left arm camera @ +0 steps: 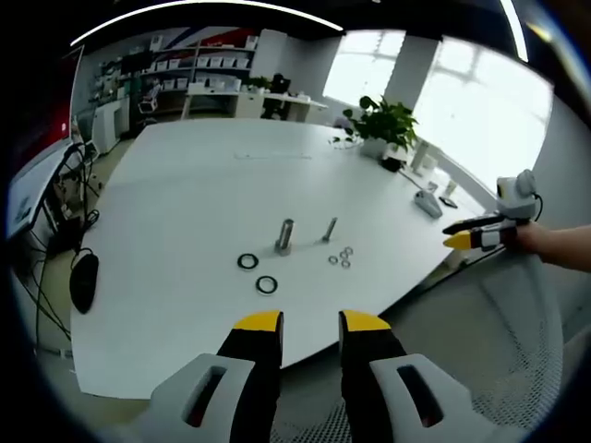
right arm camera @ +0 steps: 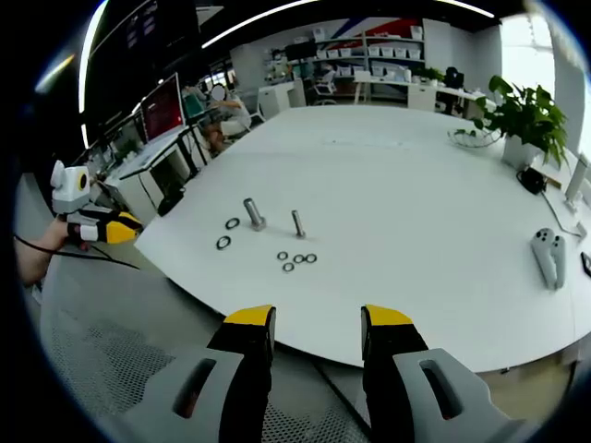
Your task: Place the washer onto the threaded stud by aligning its center hole with the stud, sliding it down to the base, and recovering from edge contact or off-axis alignment until the washer reaches the visible bottom stop.
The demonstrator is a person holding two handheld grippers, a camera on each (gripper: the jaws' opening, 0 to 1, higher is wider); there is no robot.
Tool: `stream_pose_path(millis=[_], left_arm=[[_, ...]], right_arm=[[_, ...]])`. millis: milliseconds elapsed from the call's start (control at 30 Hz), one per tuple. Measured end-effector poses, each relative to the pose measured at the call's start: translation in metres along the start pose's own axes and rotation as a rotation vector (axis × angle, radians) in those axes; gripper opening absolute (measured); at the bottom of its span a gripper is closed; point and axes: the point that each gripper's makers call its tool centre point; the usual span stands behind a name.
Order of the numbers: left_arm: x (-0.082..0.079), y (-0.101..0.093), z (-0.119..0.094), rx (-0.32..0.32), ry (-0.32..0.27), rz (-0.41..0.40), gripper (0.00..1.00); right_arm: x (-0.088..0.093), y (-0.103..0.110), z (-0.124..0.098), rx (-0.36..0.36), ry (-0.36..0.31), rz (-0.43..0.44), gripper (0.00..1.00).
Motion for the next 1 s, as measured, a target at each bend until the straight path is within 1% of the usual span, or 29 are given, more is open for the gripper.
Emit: stream_pose_path(millis=[200,467,833,1000], left_arm=[[0.0019,-0.0003,0.0006,0.001,0.011,0.002,0.22],[0.0005,-0.0008,0.0009,0.004,0.004,0.002,0.21],[0.0012,0.0004,0.001,-0.001,0.008,-0.001,0.2],[0.0026,0.0001,0.0017,-0.001,0.018,0.004,0.19]], right_arm=[[0.0001,0.0008,-0.0001,-0.003,0.001,0.0,0.39],[0.001,0.0006,0.0005,-0.004,0.006,0.0,0.39],[0.0011,0.0021,0.0009,-0.012,0.007,-0.003,0.39],[0.0005,0.0018,0.0005,-0.009,0.002,-0.002,0.39]])
Point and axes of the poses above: the point that each gripper's makers call its tool centre point, and the gripper's own axes: z roughly forward along the fingers, y roughly to its left, x roughly out of its underside, and after that the axes turned 2 degrees about y, right-handed
